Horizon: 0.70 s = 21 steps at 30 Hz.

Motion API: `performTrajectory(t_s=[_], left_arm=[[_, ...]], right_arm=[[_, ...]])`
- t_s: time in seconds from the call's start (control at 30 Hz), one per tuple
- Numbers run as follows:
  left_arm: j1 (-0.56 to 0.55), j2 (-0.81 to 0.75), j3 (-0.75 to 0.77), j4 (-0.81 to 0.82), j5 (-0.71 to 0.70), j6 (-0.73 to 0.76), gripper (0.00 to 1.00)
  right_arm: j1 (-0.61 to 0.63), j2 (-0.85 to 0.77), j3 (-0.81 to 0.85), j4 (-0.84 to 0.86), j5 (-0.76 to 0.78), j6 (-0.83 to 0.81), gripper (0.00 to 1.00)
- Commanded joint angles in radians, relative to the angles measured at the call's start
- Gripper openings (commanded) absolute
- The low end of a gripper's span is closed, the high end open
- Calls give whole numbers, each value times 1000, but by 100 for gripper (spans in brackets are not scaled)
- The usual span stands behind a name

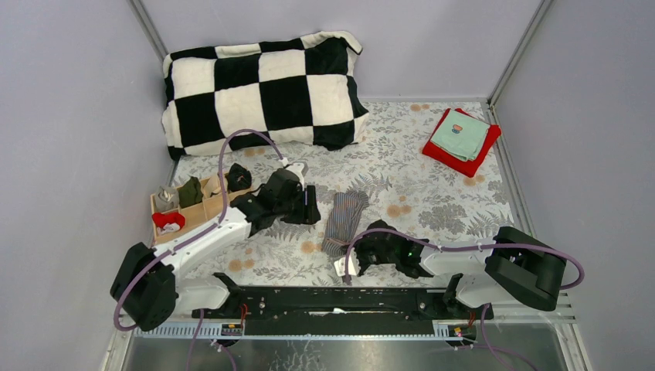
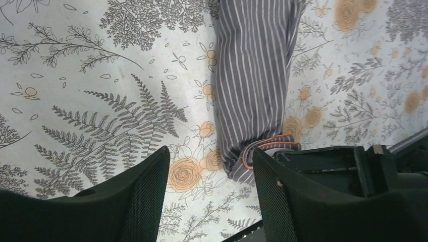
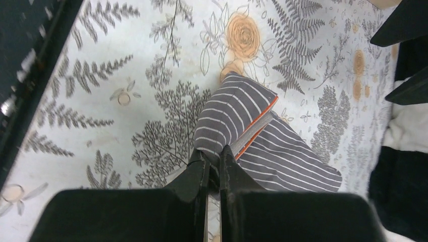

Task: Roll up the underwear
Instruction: Roll the underwear to the center of the board.

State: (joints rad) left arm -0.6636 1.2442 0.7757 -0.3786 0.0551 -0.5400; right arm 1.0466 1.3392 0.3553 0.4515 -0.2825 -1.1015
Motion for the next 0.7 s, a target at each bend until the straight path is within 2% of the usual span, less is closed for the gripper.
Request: performTrajectory(t_s=[0.0,0.27,0.47,0.67], left_arm=[[7,-62,-42,62,32,7,66],[6,-118,-108,225,229,-4,61],[6,-58,-147,348,327,-33,51],[4,28,-146,418,369,-34,41]], right_arm=[[0,-20,27,103,-94,234,0],[-2,-8,-17,272,-64,520,0],[-2,14,-81,402,-37,694,1],[-3,13,-96,418,7,814,2]])
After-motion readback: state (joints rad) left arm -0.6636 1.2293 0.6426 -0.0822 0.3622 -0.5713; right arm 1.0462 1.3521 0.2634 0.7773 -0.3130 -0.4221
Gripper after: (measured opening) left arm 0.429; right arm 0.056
